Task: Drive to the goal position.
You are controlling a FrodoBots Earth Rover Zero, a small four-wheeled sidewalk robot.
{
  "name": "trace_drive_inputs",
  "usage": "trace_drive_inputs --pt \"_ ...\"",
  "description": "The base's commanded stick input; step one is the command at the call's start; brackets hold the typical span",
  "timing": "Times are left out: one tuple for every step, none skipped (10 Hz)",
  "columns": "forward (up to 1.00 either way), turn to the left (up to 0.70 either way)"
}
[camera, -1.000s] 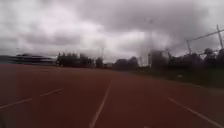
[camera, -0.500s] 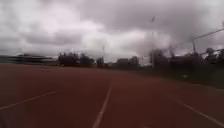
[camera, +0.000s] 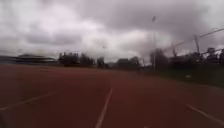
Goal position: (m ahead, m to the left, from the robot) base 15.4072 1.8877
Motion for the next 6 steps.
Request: trace_drive_inputs --pt "0.70 0.00" --pt "0.70 0.00" --pt "0.70 0.00" --pt "0.70 0.00" --pt "0.70 0.00" --pt "0.70 0.00"
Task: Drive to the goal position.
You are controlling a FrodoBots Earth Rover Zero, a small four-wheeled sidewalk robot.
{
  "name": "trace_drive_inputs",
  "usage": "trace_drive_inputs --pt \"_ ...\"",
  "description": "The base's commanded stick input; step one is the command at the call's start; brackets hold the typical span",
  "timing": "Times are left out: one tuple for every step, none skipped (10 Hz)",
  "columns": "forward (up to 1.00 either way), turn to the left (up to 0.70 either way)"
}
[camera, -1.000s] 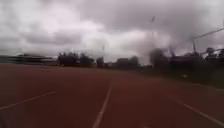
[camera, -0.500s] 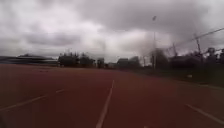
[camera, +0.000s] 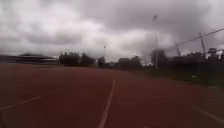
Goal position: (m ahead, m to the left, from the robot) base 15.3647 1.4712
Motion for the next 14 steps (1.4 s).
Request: trace_drive_inputs --pt "0.70 0.00" --pt "0.70 0.00" --pt "0.70 0.00" --pt "0.70 0.00" --pt "0.70 0.00" --pt "0.70 0.00" --pt "0.70 0.00" --pt "0.70 0.00" --pt "0.70 0.00" --pt "0.70 0.00" --pt "0.70 0.00" --pt "0.70 0.00" --pt "0.70 0.00" --pt "0.70 0.00"
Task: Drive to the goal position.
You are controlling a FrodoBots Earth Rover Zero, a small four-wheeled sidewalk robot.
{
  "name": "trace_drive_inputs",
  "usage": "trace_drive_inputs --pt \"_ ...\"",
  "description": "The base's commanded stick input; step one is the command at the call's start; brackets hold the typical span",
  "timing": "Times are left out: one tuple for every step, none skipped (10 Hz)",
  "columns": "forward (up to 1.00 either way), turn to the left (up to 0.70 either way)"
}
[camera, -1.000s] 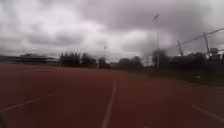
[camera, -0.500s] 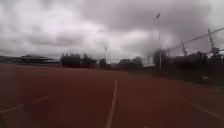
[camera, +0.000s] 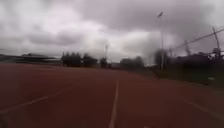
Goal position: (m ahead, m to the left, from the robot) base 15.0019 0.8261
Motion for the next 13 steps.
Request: trace_drive_inputs --pt "0.70 0.00" --pt "0.70 0.00" --pt "0.70 0.00" --pt "0.70 0.00" --pt "0.70 0.00" --pt "0.70 0.00" --pt "0.70 0.00" --pt "0.70 0.00" --pt "0.70 0.00" --pt "0.70 0.00" --pt "0.70 0.00" --pt "0.70 0.00" --pt "0.70 0.00"
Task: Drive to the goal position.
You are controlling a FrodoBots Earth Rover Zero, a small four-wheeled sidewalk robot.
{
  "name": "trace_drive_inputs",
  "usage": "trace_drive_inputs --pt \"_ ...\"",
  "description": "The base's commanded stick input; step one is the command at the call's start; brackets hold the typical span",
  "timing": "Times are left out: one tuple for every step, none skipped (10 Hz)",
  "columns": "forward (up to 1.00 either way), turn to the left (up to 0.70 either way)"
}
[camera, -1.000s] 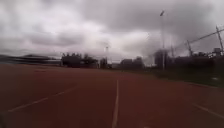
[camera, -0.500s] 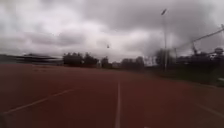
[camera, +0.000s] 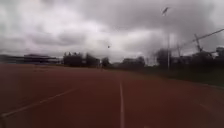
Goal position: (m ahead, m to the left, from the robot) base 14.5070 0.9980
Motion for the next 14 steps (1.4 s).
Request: trace_drive_inputs --pt "0.70 0.00" --pt "0.70 0.00" --pt "0.70 0.00" --pt "0.70 0.00" --pt "0.70 0.00" --pt "0.70 0.00" --pt "0.70 0.00" --pt "0.70 0.00" --pt "0.70 0.00" --pt "0.70 0.00" --pt "0.70 0.00" --pt "0.70 0.00" --pt "0.70 0.00" --pt "0.70 0.00"
